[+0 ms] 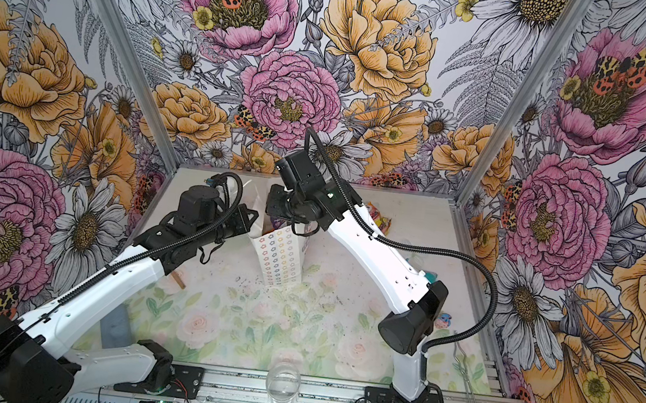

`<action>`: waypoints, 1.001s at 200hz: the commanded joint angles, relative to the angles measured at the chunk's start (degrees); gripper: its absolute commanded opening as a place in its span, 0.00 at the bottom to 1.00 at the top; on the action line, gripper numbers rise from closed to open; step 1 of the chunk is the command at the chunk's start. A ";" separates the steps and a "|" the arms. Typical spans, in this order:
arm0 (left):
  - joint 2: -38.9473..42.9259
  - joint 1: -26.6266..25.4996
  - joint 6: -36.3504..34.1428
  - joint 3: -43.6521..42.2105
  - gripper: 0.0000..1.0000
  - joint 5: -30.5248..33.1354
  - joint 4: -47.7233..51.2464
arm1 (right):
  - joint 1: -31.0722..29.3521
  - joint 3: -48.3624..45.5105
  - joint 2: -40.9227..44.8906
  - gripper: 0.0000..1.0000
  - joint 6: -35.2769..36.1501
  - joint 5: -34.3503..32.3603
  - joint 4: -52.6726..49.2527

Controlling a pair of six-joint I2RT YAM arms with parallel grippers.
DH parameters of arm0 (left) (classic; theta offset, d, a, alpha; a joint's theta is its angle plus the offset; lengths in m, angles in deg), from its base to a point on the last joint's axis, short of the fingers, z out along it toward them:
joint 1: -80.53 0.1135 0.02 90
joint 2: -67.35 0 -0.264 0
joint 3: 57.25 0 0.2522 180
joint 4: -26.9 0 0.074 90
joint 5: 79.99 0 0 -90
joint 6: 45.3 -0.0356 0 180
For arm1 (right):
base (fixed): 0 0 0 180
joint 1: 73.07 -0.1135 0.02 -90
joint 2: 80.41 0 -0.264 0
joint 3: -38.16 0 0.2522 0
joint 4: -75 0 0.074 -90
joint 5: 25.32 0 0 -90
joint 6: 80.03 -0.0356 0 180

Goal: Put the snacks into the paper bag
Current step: 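Release the purple packet and raise the right gripper away from the bag, then move the open right gripper over the orange Fox's Fruits packet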

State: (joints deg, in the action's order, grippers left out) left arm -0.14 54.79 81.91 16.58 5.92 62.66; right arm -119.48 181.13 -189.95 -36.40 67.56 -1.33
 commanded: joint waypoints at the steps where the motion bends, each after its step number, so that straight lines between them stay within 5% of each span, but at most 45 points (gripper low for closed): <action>1: 1.65 0.21 0.32 -0.44 0.00 0.92 -3.54 | 0.43 2.73 1.71 0.39 4.30 3.44 0.86; 64: 2.17 0.95 0.38 -0.92 0.00 0.73 -3.28 | 3.18 2.35 5.71 0.44 9.78 8.38 0.21; 200: 2.71 2.53 0.06 -1.36 0.00 -0.25 -3.02 | 15.12 -7.37 25.95 0.58 16.63 -3.15 -15.29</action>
State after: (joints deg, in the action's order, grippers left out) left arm 0.83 56.45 81.91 15.36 5.87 62.31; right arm -107.16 175.95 -167.54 -21.80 68.50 -11.54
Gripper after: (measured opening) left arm 0.050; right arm 0.572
